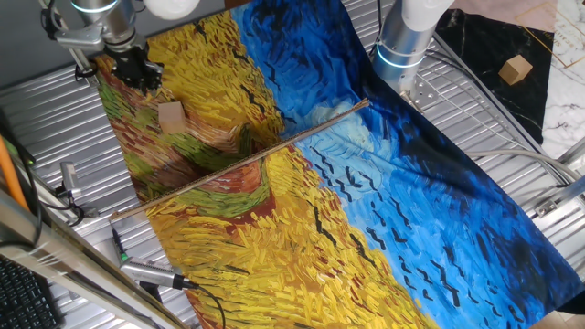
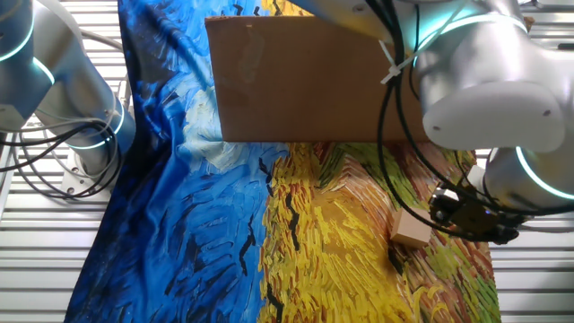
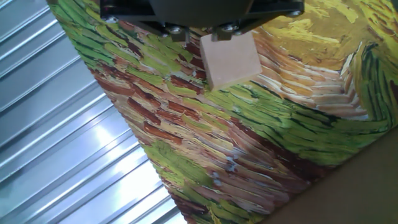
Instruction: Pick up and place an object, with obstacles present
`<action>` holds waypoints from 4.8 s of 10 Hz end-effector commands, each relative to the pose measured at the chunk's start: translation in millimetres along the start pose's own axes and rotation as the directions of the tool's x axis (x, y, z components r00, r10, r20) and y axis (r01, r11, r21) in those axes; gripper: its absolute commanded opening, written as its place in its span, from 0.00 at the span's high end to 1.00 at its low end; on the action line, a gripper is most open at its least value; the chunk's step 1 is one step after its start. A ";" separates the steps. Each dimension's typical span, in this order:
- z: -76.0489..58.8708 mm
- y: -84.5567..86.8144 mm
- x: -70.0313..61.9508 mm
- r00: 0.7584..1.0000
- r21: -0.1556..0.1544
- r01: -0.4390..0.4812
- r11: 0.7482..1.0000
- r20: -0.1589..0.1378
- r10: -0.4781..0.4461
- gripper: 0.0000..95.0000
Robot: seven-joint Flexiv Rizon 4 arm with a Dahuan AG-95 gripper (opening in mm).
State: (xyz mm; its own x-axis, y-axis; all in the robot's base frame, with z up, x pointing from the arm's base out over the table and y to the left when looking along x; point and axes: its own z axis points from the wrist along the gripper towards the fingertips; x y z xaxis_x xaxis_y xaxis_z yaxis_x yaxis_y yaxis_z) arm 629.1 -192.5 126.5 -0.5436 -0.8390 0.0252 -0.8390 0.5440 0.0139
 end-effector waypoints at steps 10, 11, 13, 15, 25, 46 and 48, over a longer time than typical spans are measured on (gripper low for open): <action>-0.6 2.0 0.3 1.000 0.000 0.015 1.000 -0.020 -0.015 0.20; -0.6 2.0 0.3 1.000 -0.009 0.010 1.000 -0.024 -0.011 0.20; -0.6 2.0 0.3 0.999 -0.028 0.021 0.999 -0.023 -0.022 0.20; -0.6 2.0 0.3 0.999 -0.034 0.045 0.998 -0.027 -0.046 0.20; 8.7 5.3 -5.3 0.993 -0.045 0.116 0.992 -0.019 -0.117 0.00; 89.1 32.7 -10.1 0.995 -0.055 0.098 0.994 -0.029 -0.099 0.20; 93.1 31.8 -10.7 0.995 -0.055 0.099 0.994 -0.029 -0.100 0.20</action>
State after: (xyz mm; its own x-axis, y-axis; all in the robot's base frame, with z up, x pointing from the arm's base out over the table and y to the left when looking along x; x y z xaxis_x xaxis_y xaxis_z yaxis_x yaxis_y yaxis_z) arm 605.9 -168.3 31.5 -0.4551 -0.8889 0.0530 -0.8862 0.4579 0.0709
